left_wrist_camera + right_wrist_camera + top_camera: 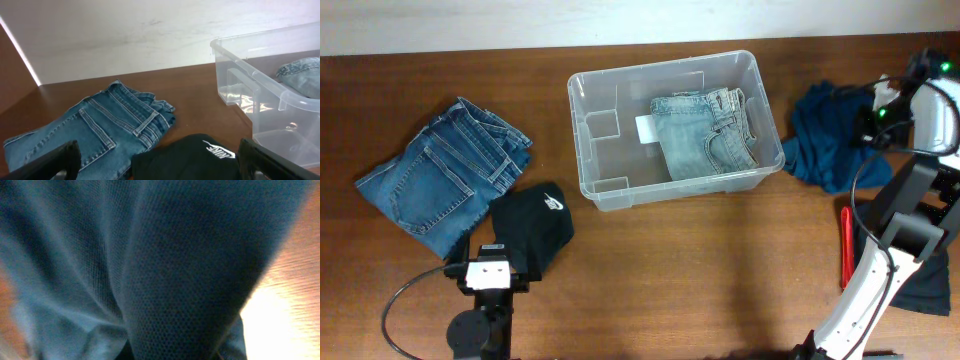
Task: Pack container
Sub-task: 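Lower the right gripper and pinch the dark teal shirt, then lift the teal shirt with the right gripper and carry it over the bin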
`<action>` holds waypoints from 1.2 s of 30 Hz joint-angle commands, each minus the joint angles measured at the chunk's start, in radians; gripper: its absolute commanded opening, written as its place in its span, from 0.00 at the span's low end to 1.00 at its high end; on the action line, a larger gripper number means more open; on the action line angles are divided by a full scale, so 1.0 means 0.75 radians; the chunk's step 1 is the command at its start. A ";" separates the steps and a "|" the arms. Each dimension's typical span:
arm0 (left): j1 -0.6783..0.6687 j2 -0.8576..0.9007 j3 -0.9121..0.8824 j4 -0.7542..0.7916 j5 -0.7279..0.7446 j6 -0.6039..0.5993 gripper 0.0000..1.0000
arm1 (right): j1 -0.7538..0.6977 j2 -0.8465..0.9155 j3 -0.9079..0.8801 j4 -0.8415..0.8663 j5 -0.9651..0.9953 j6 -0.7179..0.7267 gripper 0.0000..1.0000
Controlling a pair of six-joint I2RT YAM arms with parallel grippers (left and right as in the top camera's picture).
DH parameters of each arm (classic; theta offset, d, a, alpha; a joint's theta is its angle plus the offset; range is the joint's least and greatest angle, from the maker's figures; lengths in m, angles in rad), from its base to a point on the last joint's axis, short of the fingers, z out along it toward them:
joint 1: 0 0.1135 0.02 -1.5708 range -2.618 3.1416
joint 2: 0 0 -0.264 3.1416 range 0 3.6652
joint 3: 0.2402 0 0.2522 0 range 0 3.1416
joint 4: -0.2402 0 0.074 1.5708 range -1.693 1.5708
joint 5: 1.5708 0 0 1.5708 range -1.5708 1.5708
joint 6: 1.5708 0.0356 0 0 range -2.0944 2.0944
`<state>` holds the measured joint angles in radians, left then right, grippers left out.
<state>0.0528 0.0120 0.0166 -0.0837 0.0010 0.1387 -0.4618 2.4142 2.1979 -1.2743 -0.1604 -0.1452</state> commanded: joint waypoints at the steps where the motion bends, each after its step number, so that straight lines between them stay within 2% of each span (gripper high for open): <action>1: 0.006 -0.007 -0.009 0.001 0.015 0.022 1.00 | -0.006 -0.040 0.225 -0.078 -0.116 0.022 0.04; 14: 0.006 -0.007 -0.009 0.001 0.015 0.021 1.00 | -0.003 -0.047 0.582 -0.339 -0.158 0.077 0.04; 21: 0.006 -0.007 -0.009 0.001 0.015 0.021 1.00 | -0.002 -0.047 0.681 -0.418 -0.156 0.082 0.04; 29: 0.006 -0.007 -0.009 0.001 0.015 0.022 1.00 | 0.044 -0.070 0.800 -0.455 -0.156 0.082 0.04; 36: 0.006 -0.007 -0.009 0.001 0.015 0.021 1.00 | 0.153 -0.154 1.057 -0.533 -0.163 0.098 0.04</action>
<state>0.0528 0.0120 0.0166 -0.0837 0.0010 0.1387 -0.4007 2.4088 2.8956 -1.6608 -0.2527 -0.0784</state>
